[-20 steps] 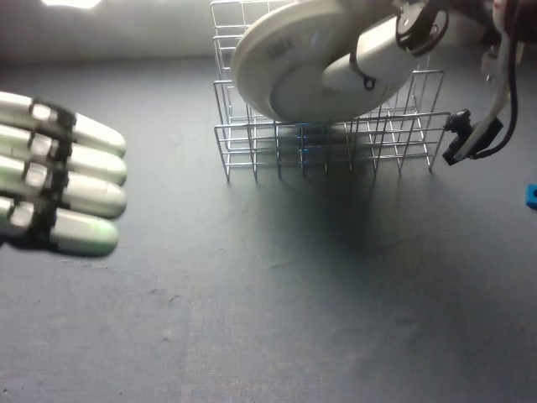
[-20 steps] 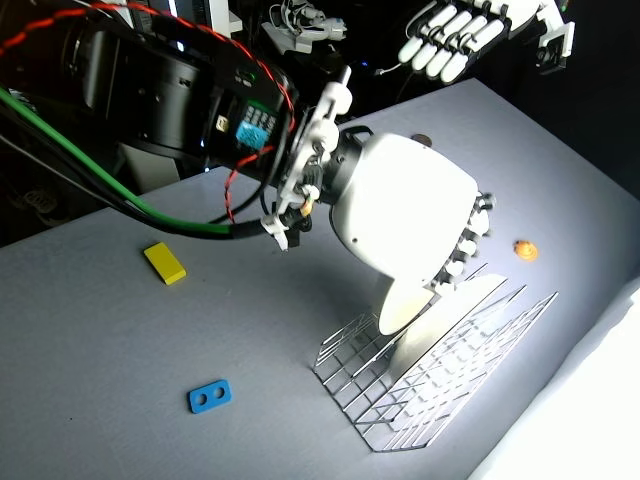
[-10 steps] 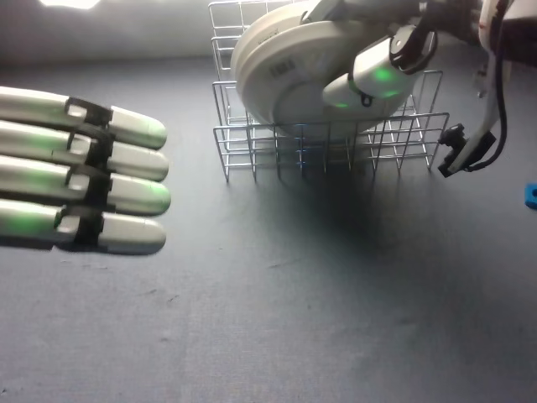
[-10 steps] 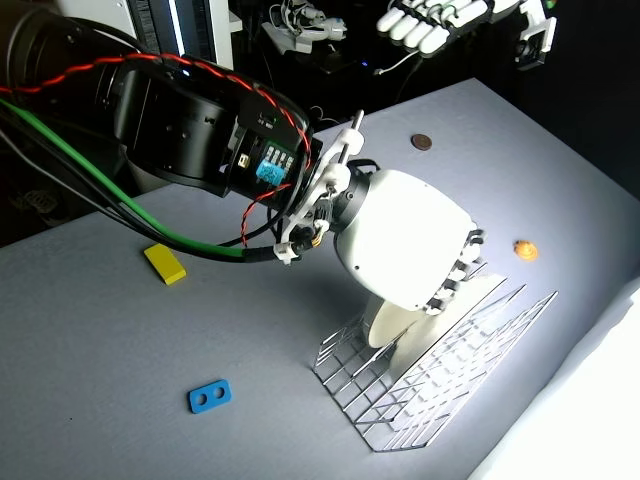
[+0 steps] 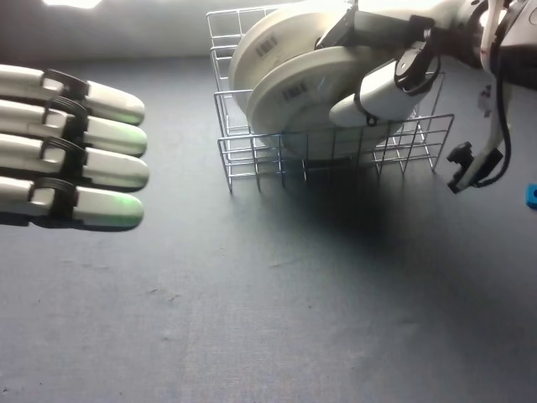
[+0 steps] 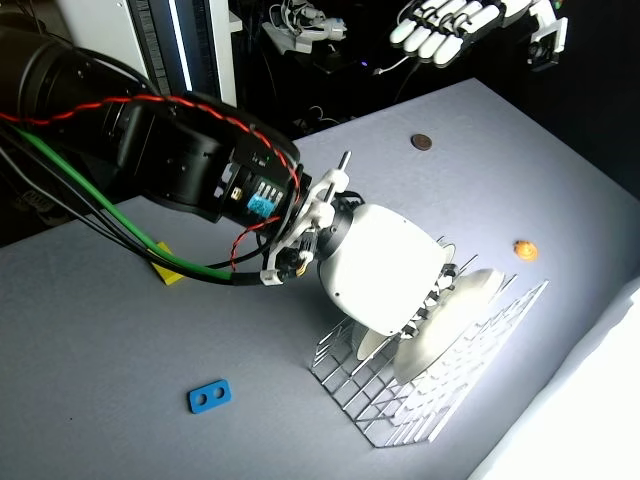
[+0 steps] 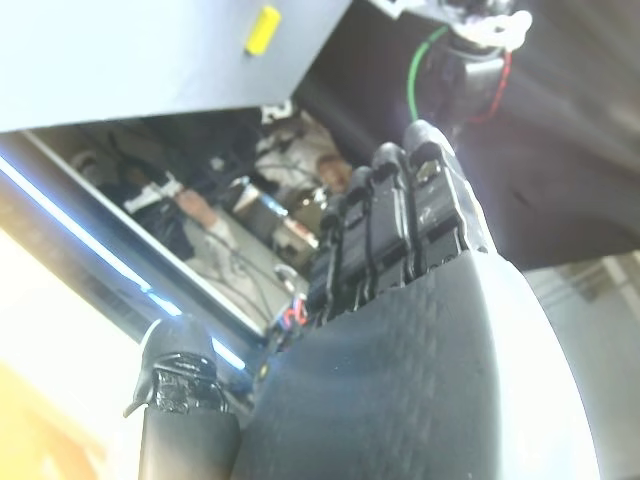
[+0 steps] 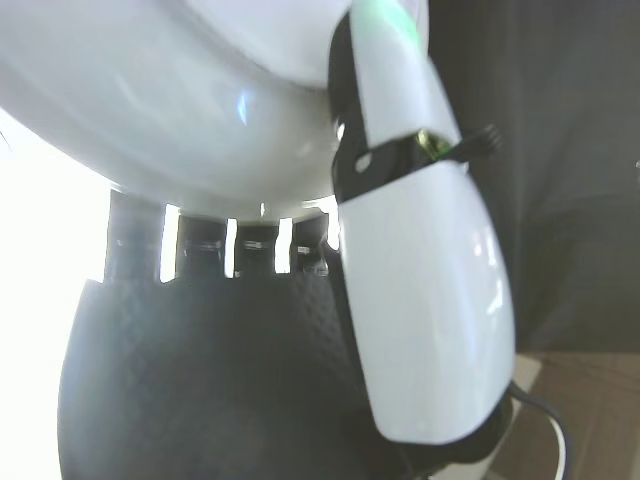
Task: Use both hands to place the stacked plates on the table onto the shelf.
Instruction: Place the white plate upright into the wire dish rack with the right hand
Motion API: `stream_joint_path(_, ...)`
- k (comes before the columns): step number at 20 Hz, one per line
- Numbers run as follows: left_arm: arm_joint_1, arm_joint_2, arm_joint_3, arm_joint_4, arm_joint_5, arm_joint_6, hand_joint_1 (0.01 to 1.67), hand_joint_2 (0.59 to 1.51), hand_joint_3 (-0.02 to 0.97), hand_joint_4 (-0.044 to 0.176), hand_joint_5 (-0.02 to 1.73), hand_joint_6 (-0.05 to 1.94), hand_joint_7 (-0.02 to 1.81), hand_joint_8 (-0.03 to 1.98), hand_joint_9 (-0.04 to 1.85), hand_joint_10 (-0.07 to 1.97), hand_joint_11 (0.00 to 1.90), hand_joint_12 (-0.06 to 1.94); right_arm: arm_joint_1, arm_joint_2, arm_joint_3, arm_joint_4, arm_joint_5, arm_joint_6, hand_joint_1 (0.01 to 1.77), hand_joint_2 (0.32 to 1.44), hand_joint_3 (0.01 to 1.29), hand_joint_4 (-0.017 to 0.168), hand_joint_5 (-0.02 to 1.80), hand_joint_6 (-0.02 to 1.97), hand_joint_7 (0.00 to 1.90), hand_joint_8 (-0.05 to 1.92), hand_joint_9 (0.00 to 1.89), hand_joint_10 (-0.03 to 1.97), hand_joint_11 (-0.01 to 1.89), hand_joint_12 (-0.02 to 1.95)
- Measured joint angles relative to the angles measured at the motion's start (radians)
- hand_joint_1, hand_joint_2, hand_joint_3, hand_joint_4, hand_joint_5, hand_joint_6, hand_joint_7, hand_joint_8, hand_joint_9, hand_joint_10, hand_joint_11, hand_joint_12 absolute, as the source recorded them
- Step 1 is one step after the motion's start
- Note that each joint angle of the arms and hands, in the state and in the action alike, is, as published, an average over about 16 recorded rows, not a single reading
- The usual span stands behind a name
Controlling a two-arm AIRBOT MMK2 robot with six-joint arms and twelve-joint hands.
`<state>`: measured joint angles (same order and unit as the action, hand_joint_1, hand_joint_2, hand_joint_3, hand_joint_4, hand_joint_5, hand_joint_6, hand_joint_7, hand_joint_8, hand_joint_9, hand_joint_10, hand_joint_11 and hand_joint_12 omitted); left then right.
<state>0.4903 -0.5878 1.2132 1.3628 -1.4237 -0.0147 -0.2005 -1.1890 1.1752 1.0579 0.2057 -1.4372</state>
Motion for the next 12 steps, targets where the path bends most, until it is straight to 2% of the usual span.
stream_joint_path(6,-0.003,-0.007,0.014,0.001,-0.015,-0.002,0.02,1.212,0.016,-0.002,0.07,0.02,0.09,0.01,0.08,0.02,0.02,0.16,-0.003,-0.001,0.005,0.006,-0.008,0.001,1.17,1.05,0.01,-0.004,0.77,0.65,0.91,0.51,0.92,0.45,0.74,1.33)
stream_joint_path(12,-0.004,-0.009,0.014,0.006,-0.02,-0.005,0.02,1.212,0.016,-0.002,0.07,0.02,0.09,0.01,0.09,0.02,0.02,0.16,0.015,0.004,0.0,0.007,-0.016,-0.002,1.07,1.04,0.01,-0.006,0.74,0.24,0.88,0.13,0.86,0.22,0.56,1.27)
